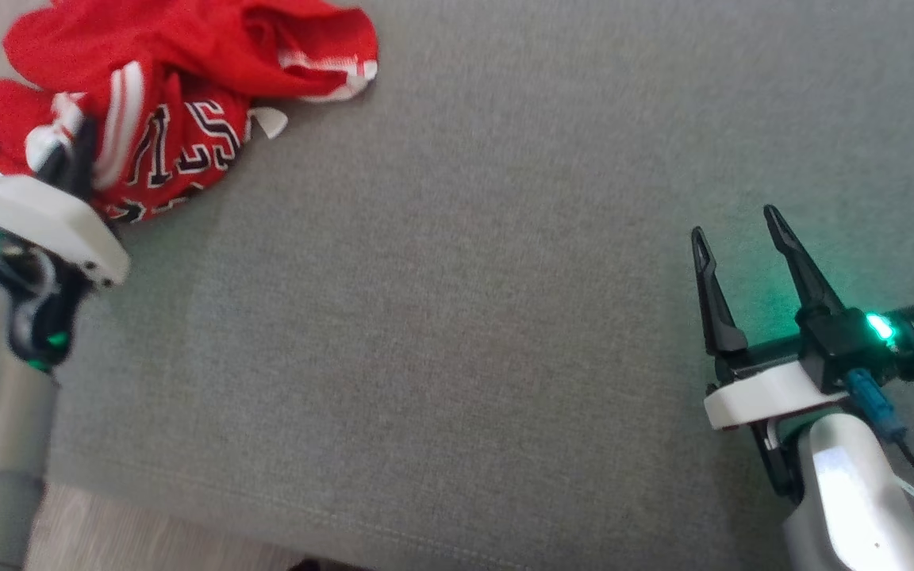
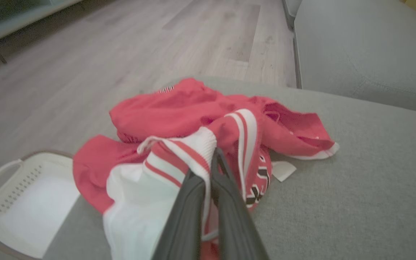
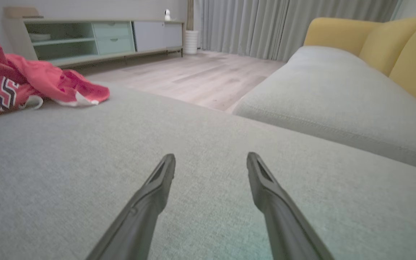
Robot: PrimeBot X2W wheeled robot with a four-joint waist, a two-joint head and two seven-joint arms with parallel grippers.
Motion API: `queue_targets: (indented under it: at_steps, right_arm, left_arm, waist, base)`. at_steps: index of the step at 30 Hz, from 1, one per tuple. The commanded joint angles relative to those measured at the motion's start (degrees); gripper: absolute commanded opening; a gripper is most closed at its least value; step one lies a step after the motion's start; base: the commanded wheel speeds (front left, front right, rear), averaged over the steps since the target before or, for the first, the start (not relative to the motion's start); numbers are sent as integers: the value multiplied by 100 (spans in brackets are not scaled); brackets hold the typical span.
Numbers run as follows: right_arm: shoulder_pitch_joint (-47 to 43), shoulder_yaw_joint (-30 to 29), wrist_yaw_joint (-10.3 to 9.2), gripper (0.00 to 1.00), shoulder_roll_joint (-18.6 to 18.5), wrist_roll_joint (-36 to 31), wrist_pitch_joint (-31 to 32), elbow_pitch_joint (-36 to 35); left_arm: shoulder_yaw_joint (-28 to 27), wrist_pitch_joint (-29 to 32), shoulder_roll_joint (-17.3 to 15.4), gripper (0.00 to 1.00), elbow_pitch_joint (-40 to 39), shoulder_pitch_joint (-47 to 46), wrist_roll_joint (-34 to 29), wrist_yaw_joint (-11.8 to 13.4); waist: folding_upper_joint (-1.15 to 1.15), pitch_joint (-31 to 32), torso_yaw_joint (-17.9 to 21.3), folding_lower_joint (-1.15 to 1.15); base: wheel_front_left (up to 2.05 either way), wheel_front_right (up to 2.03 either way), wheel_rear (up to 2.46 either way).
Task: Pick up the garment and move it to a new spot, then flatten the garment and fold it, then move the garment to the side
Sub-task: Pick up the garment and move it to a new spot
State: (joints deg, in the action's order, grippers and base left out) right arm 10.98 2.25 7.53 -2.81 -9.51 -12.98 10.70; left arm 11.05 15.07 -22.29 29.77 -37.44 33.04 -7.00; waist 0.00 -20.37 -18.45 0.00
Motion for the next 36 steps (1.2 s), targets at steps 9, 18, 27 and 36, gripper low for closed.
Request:
queue_targets:
  at_steps: [9, 18, 27, 36]
  right_arm:
    - [-190, 40, -4, 100, -7, 643, -187, 228]
    - [-373, -71, -4, 100, -7, 1090, -200, 258]
    - [-326, -50, -4, 100, -7, 1289, -201, 173]
    - [-117, -236, -4, 100, -7, 1328, -201, 30]
  left_arm:
    - [-151, 493, -791, 0, -1528, -517, -282, 172]
    - [364, 1293, -619, 0, -2802, -1154, -396, 211]
    - [911, 1269, 466, 0, -3058, -2102, -381, 384]
    - [1000, 709, 1294, 0, -2437, -1802, -190, 792]
  waist:
    - [0, 1248, 350, 0]
    - [0, 1801, 1172, 0]
    - [0, 1596, 2179, 0]
    - [0, 917, 2629, 0]
  base:
    - [0, 0, 0]
    - [0, 0, 0]
    - [0, 0, 0]
    - [0, 0, 0]
